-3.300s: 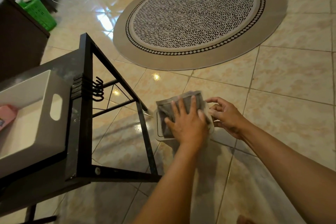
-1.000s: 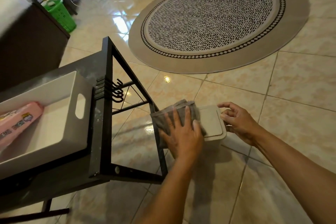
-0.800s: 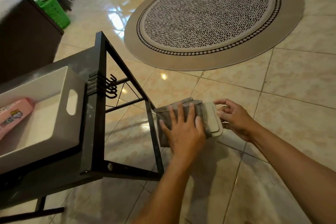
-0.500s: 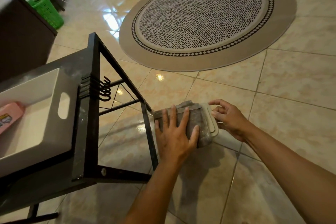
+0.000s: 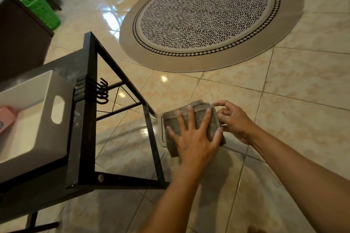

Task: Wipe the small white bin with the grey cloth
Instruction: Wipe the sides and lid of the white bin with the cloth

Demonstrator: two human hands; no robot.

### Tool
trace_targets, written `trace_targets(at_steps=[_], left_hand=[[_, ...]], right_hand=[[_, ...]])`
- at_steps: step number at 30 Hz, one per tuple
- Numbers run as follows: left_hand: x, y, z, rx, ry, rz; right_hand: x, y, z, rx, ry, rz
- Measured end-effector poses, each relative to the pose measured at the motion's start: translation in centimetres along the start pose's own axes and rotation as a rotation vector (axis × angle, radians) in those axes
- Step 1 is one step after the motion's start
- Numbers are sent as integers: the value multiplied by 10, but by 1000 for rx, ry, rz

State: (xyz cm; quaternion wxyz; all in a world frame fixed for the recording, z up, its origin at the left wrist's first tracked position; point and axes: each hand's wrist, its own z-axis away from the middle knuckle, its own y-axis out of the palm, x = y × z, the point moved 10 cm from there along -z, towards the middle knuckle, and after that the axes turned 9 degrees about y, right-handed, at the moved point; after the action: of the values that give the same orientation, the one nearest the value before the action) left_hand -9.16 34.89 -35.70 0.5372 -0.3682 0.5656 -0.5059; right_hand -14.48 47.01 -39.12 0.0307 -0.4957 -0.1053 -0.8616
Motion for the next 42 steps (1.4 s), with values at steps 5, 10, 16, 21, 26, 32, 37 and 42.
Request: trace_targets(at_steps=[5,10,16,21,26,32,37,42], left_hand=[[8,-3,-30,51,-63,-21],[-2,1,0,43,-39,-27],[-2,-3,-33,76,-74,-9],[39,-8,-13,2,-189,-10],[-9,6,-5,21,-96,-21],[21,-5,-26,11,-137,-16],[32,-2,11,-14,-194,-11],[-12,1,-20,71,-76,-40]], right_hand=[[2,0,0,-1,-9,-8],[0,-1,-1,12,-8,-11],[2,0,1,-5,-4,-15],[0,-2,-1,-22,1,0],[2,2,2,-3,0,-6],[-1,0,2,-44,3,-10],[0,1,-1,-40,-2,8],[2,1,0,-28,-4,34]])
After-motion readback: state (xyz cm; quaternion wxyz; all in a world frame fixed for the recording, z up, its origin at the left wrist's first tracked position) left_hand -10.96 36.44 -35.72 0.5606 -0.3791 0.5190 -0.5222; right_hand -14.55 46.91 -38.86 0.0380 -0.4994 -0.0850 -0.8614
